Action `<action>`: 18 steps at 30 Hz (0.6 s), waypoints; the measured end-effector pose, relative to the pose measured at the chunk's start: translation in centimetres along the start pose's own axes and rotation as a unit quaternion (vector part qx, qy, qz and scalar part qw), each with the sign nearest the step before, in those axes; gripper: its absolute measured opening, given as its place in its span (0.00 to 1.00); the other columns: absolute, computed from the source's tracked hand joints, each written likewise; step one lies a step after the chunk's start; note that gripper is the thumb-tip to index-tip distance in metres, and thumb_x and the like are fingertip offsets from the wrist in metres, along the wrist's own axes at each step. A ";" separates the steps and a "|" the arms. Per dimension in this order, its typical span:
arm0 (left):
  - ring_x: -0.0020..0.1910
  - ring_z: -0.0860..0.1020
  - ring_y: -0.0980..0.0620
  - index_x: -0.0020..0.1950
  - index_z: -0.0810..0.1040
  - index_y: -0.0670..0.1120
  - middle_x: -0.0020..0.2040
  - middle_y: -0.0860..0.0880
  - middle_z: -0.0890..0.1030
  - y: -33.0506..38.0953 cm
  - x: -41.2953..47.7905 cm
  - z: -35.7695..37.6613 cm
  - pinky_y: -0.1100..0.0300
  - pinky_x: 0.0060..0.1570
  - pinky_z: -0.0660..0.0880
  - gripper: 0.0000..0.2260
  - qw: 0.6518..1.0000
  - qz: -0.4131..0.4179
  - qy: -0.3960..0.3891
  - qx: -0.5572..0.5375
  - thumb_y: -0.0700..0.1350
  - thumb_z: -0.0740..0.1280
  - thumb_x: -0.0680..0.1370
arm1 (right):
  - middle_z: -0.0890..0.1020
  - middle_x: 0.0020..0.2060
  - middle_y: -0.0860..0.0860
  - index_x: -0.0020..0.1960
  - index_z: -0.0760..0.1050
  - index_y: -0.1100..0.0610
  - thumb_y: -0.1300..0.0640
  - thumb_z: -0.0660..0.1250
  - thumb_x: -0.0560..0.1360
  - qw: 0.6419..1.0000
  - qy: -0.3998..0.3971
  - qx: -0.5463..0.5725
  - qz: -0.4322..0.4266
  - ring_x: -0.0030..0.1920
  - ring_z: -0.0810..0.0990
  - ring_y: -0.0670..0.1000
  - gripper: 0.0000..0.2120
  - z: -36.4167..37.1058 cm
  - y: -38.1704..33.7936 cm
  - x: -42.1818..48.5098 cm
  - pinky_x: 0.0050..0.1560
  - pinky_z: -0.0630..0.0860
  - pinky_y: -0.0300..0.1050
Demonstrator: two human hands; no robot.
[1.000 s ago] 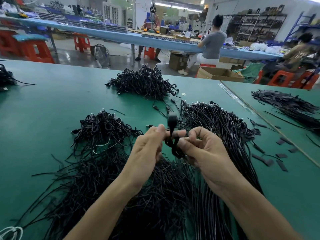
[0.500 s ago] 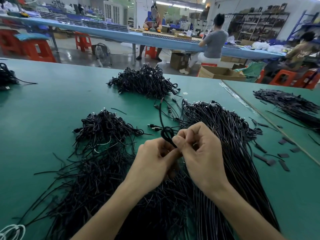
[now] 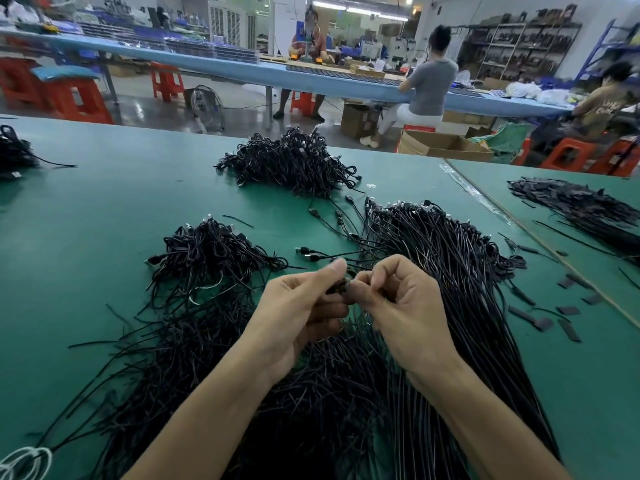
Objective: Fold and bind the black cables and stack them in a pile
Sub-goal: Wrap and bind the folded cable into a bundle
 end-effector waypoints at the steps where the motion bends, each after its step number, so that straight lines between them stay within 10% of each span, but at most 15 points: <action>1: 0.34 0.81 0.54 0.44 0.88 0.44 0.41 0.45 0.85 0.1 0.1 -0.3 0.63 0.30 0.77 0.19 1.000 0.011 -0.006 0.015 0.55 0.78 0.60 | 0.81 0.35 0.49 0.38 0.69 0.56 0.71 0.71 0.73 1.000 -0.004 0.000 0.005 0.33 0.78 0.42 0.15 -0.1 0.1 -0.1 0.36 0.75 0.33; 13: 0.42 0.85 0.55 0.47 0.85 0.53 0.42 0.54 0.86 0.4 0.7 -1.2 0.63 0.45 0.80 0.11 0.919 0.206 -0.049 0.331 0.38 0.78 0.71 | 0.81 0.33 0.52 0.40 0.78 0.51 0.59 0.75 0.69 0.972 -0.033 0.123 0.199 0.30 0.76 0.46 0.07 -0.9 4.6 -0.8 0.28 0.72 0.38; 18: 0.40 0.84 0.61 0.47 0.81 0.55 0.41 0.56 0.85 2.3 2.7 -5.6 0.66 0.43 0.81 0.14 0.911 0.211 0.130 0.330 0.38 0.78 0.69 | 0.81 0.56 0.48 0.63 0.77 0.54 0.58 0.67 0.79 0.932 -0.027 -0.330 0.144 0.56 0.79 0.48 0.13 -3.9 7.4 2.4 0.58 0.77 0.45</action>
Point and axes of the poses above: each hand's wrist, its own x-axis towards the middle knuckle, its own z-axis out of the palm, y = z × x, the point moved 4 cm from there along x, towards the middle knuckle
